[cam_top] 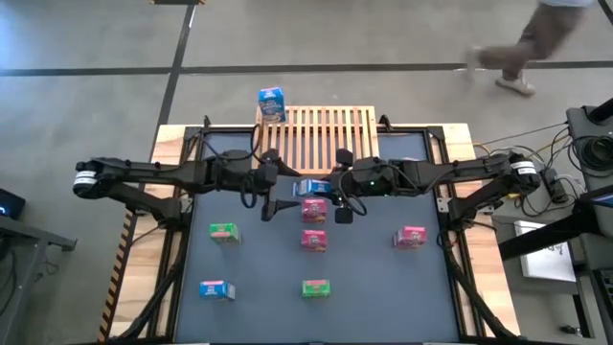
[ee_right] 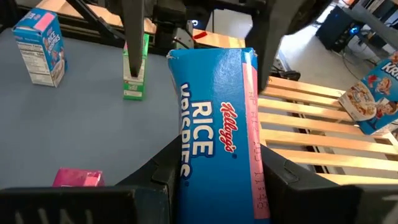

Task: Stack cereal on shelf
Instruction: Put the right blue cereal box on the shelf aligned with the other blue cereal box

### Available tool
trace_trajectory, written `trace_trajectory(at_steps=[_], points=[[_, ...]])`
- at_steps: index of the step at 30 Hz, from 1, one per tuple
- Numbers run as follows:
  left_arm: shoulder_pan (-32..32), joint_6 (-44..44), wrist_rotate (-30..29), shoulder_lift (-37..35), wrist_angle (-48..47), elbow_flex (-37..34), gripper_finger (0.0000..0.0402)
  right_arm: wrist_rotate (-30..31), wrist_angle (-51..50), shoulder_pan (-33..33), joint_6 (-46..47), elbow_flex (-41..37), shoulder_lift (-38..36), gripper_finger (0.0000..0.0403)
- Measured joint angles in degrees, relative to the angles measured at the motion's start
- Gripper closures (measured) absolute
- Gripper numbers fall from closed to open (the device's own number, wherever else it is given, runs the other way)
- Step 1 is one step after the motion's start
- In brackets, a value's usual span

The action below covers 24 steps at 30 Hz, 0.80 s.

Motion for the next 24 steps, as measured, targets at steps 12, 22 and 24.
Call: trace_trajectory(at_steps=[12, 22, 24], points=[[0.1, 0.1, -5.1, 5.2, -4.7, 5.1, 0.0062, 0.0, 1.0, 0.0, -0.1, 0.0, 0.0, 0.028], [0.1, 0.5, -5.0, 7.8, -9.1, 8.3, 0.0188, 0.1, 1.3, 0.0, 0.0, 0.0, 0.0, 0.0259], [0.4, 0.5, -5.0, 7.8, -9.7, 8.3, 0.0211, 0.0, 1.3, 0.0, 0.0, 0.0, 0.0, 0.0245]])
